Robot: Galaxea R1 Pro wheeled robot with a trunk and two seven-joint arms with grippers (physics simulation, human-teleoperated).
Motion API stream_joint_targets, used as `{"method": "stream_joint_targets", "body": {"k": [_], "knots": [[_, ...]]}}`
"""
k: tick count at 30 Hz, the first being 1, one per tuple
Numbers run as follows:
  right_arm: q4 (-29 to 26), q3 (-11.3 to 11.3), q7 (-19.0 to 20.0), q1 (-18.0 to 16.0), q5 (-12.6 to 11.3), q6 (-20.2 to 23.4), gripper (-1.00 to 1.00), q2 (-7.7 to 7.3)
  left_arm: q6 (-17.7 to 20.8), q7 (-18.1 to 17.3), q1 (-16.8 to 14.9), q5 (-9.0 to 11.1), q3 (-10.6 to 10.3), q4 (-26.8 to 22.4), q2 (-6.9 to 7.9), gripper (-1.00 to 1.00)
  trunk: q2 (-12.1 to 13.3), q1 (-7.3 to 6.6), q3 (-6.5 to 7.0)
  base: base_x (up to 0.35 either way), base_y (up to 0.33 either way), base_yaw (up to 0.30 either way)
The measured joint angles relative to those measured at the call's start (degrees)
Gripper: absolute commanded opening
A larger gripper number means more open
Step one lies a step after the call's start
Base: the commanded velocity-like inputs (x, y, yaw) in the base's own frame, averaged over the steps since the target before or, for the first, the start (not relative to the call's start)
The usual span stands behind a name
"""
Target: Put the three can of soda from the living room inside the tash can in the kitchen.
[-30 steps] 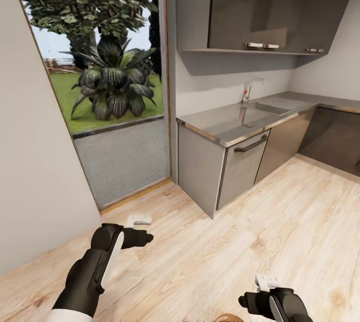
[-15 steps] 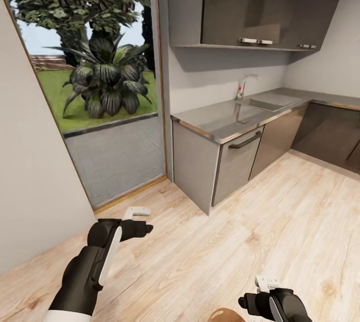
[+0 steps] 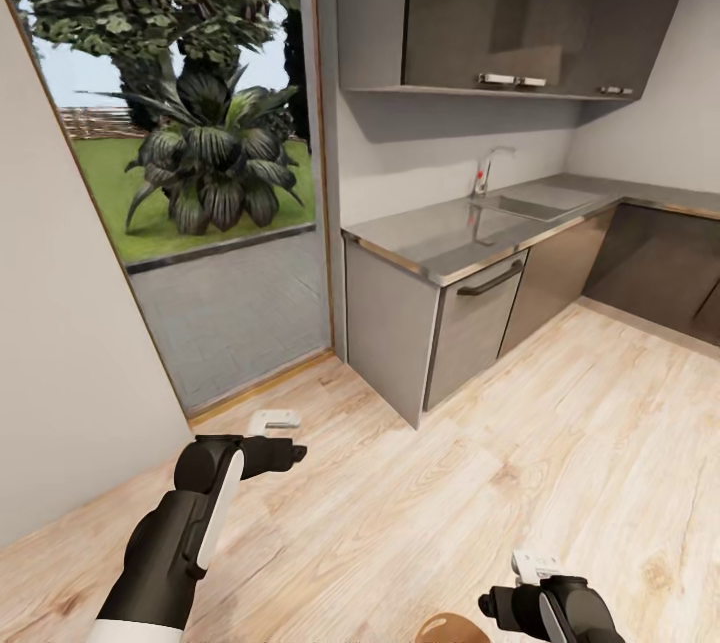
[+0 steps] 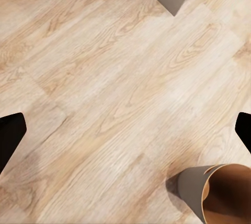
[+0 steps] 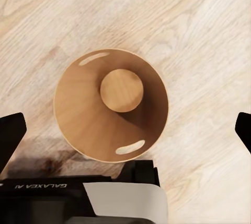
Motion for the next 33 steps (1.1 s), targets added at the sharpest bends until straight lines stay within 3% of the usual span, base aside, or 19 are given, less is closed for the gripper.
{"method": "stream_joint_targets", "body": {"k": [4,7,9,12,16,28,33], "knots": [[0.14,0.06,-0.16,-0.86,0.07,0.83,1.00,0.00,0.00,-0.02,0.00,-0.04,0.04,0.11,0.00,1.00,0.00,0.00,-0.30,0.000,0.000,0.000],[0.17,0.29,-0.25,-3.42,0.28,4.66,1.00,0.00,0.00,0.00,-0.01,-0.08,0.02,0.16,-0.02,1.00,0.00,0.00,-0.55,0.000,0.000,0.000],[0.24,0.47,-0.32,-5.97,0.38,7.97,1.00,-0.02,0.00,0.01,-0.01,-0.11,0.01,0.19,-0.05,1.00,0.00,0.00,-0.72,0.000,0.000,0.000],[1.36,0.81,-0.43,-13.14,0.55,11.90,1.00,-0.10,-0.01,0.03,-0.01,-0.13,-0.01,0.19,-0.12,1.00,0.00,0.00,-0.99,0.000,0.000,0.018],[4.54,1.66,-0.55,-18.18,1.63,12.20,1.00,0.04,0.00,0.04,-0.01,-0.10,0.00,0.17,-0.15,1.00,0.00,0.00,-1.36,0.000,0.000,0.046],[9.47,3.21,-0.59,-21.01,2.77,12.20,1.00,0.52,0.00,0.04,-0.09,-0.02,0.04,0.16,-0.12,1.00,0.00,0.00,-2.46,0.000,0.000,0.065],[17.52,2.63,-0.67,-21.07,2.52,11.92,1.00,0.09,0.00,0.01,-0.04,-0.17,0.13,0.09,-0.10,1.00,0.00,0.00,-2.92,0.000,0.000,0.073]]}}
